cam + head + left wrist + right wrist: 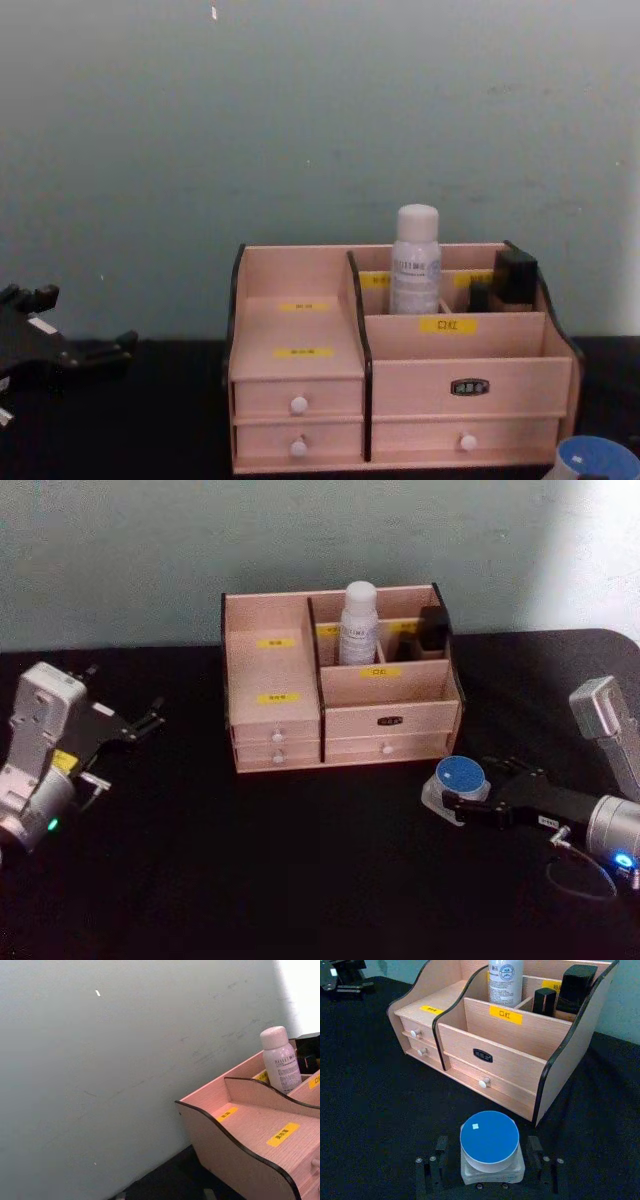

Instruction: Pick up the facial cleanser and watermelon frost from the table and place them into the tiered storage box.

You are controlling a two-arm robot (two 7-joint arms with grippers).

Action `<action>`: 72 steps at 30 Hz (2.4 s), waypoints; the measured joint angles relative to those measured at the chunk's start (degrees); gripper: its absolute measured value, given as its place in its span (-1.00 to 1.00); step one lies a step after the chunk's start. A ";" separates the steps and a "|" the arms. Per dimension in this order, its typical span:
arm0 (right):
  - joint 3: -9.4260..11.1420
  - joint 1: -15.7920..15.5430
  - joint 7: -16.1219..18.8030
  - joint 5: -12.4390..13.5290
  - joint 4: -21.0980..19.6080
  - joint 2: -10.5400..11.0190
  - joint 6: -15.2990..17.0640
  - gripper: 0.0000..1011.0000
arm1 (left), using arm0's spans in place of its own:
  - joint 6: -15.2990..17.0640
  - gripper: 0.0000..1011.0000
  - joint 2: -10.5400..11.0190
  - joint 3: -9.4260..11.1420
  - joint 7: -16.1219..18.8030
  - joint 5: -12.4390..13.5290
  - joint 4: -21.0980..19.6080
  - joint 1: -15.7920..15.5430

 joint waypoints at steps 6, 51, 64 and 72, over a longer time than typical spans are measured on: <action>-0.32 0.29 -0.10 -0.03 0.38 -0.16 -0.02 0.98 | 0.00 0.98 0.00 0.00 0.00 0.00 0.00 0.00; -0.60 0.61 -0.34 -0.32 1.33 -0.56 0.10 0.98 | 0.00 0.98 0.00 0.00 0.00 0.00 0.00 0.00; -0.53 0.57 -0.33 -0.24 1.30 -0.55 0.10 0.98 | 0.00 0.98 0.00 0.00 0.00 0.00 0.00 0.00; -0.53 0.57 -0.32 -0.21 1.29 -0.55 0.13 0.98 | 0.00 0.98 0.00 0.00 0.00 0.00 0.00 0.00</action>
